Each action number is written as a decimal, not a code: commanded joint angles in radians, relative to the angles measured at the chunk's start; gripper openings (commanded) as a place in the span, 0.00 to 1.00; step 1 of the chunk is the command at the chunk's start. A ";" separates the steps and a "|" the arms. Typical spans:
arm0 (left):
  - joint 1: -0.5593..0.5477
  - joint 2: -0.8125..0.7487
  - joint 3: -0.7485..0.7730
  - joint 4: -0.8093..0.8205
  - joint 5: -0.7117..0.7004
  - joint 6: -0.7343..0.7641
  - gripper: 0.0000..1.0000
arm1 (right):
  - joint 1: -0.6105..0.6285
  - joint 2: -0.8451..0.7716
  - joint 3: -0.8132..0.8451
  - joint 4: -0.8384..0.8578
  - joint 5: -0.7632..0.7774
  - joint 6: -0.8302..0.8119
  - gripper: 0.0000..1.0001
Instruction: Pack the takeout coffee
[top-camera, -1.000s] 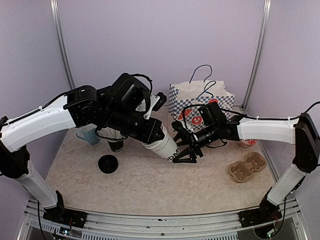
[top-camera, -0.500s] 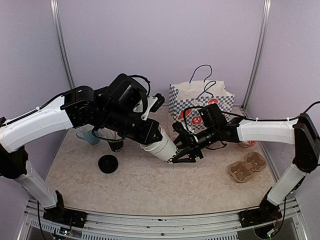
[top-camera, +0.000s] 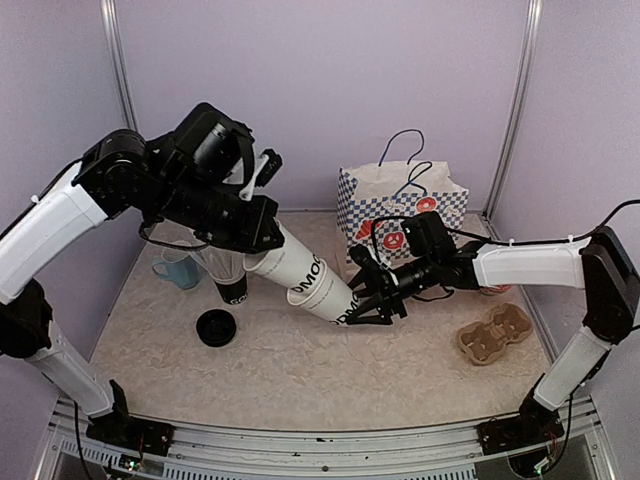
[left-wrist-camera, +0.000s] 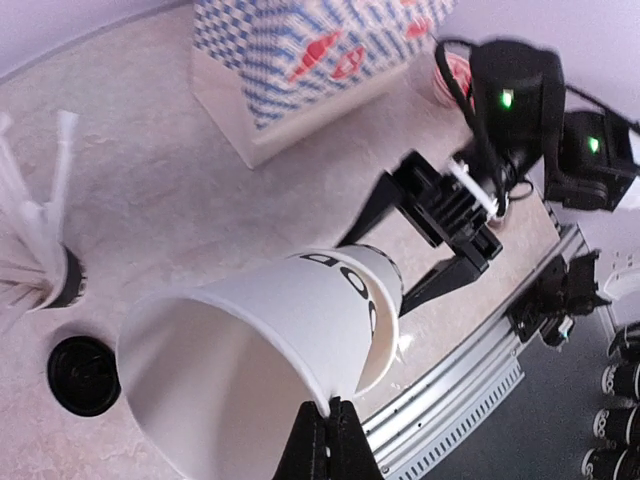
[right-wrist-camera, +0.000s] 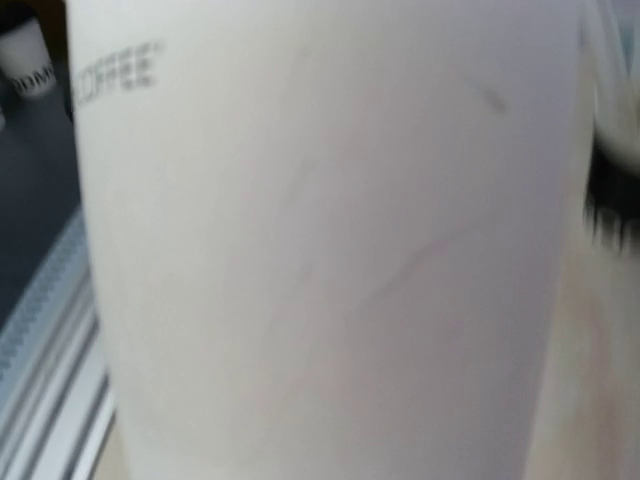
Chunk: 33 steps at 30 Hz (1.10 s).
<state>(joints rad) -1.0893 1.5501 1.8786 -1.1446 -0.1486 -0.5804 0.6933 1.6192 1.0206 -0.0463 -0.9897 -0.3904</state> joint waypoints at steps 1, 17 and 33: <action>0.059 -0.097 0.072 -0.068 -0.120 -0.035 0.00 | -0.021 0.014 -0.061 -0.126 0.011 -0.077 0.58; 0.270 -0.220 -0.129 -0.222 -0.239 -0.216 0.00 | -0.039 -0.049 -0.082 -0.178 -0.019 -0.110 0.61; 0.648 -0.190 -0.518 -0.154 -0.210 -0.149 0.00 | -0.043 -0.048 -0.068 -0.191 -0.062 -0.117 0.62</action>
<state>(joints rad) -0.5266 1.3190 1.3895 -1.3560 -0.3408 -0.7887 0.6571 1.5959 0.9520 -0.2127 -1.0069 -0.4892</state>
